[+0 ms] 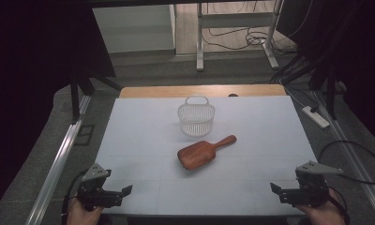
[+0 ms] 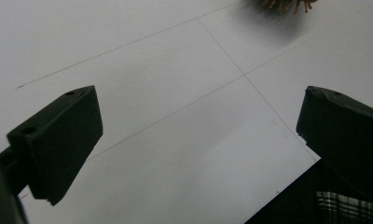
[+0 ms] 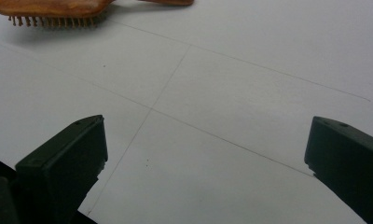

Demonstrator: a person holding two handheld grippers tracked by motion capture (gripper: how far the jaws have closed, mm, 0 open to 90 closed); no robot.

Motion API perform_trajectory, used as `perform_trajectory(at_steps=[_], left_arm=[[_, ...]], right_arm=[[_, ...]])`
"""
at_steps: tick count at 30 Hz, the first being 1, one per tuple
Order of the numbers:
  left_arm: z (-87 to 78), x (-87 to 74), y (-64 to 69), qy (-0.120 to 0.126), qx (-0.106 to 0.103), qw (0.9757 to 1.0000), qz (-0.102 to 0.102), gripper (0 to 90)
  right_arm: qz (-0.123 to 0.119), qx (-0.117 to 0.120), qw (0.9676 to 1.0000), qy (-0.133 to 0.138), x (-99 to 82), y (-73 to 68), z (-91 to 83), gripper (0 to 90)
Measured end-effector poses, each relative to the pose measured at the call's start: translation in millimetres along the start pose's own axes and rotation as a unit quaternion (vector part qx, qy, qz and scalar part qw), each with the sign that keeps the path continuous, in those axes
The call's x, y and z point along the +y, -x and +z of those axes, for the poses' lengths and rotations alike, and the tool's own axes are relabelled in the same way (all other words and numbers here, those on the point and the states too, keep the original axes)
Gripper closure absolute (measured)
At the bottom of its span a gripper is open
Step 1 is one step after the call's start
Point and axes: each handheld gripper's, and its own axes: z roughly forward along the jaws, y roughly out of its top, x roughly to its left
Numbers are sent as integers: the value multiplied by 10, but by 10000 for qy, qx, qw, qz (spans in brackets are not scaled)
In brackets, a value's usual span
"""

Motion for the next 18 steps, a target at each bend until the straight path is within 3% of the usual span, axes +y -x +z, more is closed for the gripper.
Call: perform_trajectory(at_steps=[9, 18], left_arm=[[-12, -4, 15, 29, 106, 9999, 26, 13], [-32, -22, 1, 24, -2, 10000, -31, 10]], right_arm=[[-102, 3, 9999, -52, 3, -21, 10, 0], [-159, 45, 9998, -67, 4, -29, 12, 0]])
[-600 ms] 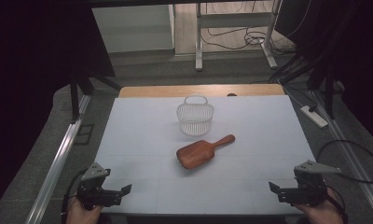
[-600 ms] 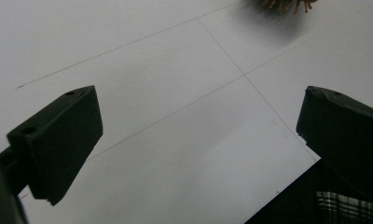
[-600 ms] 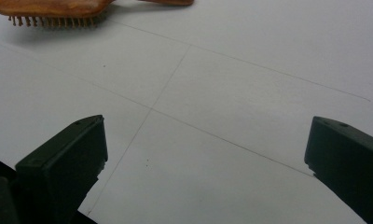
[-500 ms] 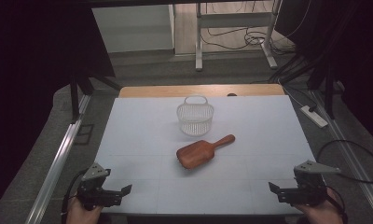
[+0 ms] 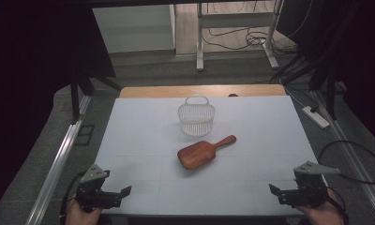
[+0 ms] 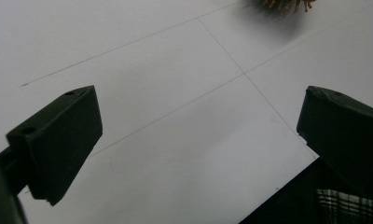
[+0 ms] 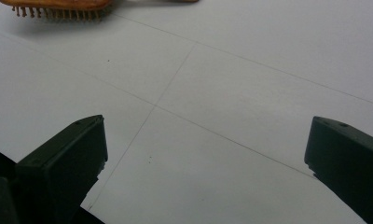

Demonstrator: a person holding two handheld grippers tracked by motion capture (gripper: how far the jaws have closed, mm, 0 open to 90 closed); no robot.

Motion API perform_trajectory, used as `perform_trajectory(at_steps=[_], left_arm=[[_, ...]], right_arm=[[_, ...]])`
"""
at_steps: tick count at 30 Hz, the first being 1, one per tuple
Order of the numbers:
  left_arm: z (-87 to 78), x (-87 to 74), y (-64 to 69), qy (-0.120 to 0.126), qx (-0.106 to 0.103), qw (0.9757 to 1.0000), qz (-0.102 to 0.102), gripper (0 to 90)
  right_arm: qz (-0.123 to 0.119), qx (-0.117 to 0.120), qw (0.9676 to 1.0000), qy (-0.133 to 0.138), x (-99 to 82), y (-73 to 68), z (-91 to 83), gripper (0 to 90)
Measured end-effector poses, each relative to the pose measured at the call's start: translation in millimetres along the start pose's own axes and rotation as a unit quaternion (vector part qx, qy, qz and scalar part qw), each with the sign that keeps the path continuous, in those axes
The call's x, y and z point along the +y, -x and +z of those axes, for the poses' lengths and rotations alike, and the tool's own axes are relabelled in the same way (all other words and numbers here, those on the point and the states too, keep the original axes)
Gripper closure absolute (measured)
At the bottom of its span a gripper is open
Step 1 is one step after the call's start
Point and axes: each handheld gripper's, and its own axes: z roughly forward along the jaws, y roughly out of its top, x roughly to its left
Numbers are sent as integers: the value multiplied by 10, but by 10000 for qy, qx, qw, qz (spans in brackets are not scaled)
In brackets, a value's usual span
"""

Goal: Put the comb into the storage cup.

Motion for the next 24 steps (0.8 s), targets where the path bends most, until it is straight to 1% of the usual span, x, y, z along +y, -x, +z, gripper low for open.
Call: perform_trajectory(at_steps=[5, 18, 24], left_arm=[[9, 2, -1, -47, -43, 10000, 35, 12], [4, -4, -10, -19, -111, 9999, 23, 17], [-2, -9, -26, 6, -164, 9999, -17, 21]], right_arm=[[-32, 15, 10000, -36, 3, -5, 8, 0], [-165, 82, 9998, -102, 11, -25, 21, 0], [-304, 198, 9992, -135, 23, -47, 30, 0]])
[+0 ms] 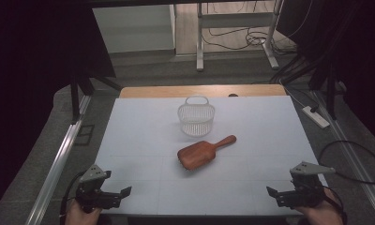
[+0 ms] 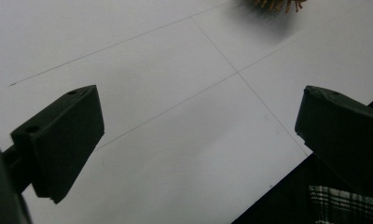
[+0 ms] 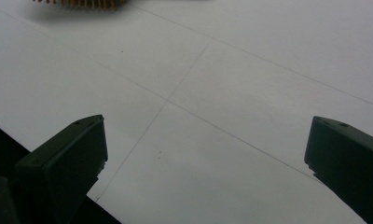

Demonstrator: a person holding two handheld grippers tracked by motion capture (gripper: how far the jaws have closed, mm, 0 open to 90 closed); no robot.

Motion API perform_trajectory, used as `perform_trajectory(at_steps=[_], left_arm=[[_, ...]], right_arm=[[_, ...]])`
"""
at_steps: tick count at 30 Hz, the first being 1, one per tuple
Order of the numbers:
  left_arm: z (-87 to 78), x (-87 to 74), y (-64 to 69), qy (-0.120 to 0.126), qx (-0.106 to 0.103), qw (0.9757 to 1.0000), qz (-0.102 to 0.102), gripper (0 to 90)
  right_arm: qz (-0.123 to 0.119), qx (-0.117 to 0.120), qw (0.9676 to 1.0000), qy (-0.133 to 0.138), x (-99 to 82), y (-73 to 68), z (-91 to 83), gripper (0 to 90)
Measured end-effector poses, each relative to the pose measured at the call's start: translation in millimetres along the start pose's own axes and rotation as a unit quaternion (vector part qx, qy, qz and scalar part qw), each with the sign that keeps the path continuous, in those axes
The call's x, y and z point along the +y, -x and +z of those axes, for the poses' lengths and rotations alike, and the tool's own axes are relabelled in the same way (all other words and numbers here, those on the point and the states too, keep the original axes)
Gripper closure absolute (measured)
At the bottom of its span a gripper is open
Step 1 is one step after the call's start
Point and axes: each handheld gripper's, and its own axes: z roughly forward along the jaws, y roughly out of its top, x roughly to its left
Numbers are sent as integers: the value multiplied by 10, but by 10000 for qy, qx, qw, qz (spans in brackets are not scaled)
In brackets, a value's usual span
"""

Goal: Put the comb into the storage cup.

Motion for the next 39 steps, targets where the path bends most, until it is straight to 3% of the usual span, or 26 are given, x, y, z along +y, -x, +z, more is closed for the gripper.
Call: perform_trajectory(at_steps=[4, 25, 31, 39], left_arm=[[-2, -1, -2, 12, -9, 10000, -18, 22], [-4, -2, 1, 43, -34, 10000, 24, 30], [2, 0, -4, 29, -54, 10000, 4, 30], [6, 2, -10, 26, -71, 10000, -17, 30]], right_arm=[[-104, 63, 9999, 16, 23, -15, 16, 0], [-30, 442, 9990, 71, 188, 4, 80, 0], [-169, 622, 9978, 124, 263, -24, 119, 0], [-246, 682, 9973, 71, 333, -44, 196, 0]])
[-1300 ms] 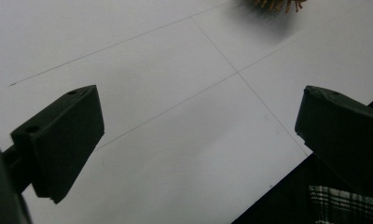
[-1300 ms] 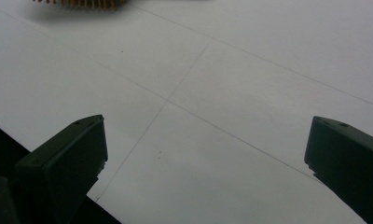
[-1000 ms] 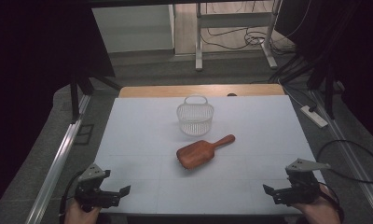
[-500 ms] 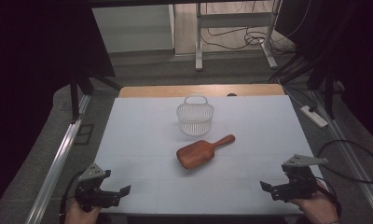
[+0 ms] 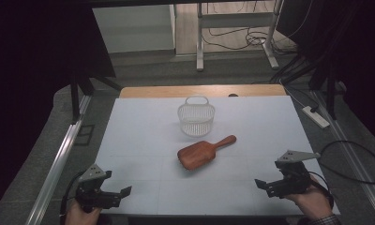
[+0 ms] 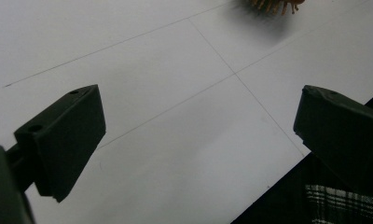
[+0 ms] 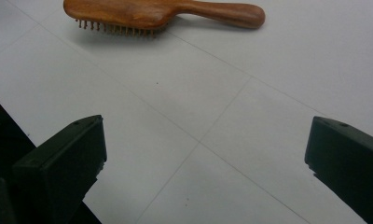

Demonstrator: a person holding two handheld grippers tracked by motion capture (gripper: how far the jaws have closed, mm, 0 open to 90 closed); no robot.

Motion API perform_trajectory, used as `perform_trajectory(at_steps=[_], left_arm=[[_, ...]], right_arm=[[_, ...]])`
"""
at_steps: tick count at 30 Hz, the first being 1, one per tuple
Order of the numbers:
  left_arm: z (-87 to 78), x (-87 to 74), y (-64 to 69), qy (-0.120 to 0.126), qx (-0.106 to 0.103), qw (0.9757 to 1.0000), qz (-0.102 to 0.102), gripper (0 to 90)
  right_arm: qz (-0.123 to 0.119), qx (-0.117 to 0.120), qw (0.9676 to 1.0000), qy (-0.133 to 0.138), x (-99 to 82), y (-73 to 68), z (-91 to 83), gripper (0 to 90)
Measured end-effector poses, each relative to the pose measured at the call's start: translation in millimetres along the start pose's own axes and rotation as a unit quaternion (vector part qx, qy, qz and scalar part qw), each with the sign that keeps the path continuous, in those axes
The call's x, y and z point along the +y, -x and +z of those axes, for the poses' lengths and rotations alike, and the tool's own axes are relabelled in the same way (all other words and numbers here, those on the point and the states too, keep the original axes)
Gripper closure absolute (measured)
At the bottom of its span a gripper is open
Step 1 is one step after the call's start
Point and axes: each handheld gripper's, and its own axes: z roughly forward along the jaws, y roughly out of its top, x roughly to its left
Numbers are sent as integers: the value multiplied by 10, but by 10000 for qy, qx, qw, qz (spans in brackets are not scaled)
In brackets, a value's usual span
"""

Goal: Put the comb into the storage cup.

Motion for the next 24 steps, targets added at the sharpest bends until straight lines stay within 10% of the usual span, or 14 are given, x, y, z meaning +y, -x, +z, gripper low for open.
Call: perform_trajectory(at_steps=[24], left_arm=[[-2, 0, -4, 0, -34, 10000, 30, 29]], right_arm=[[-164, 239, 9995, -122, 252, -46, 204, 0]])
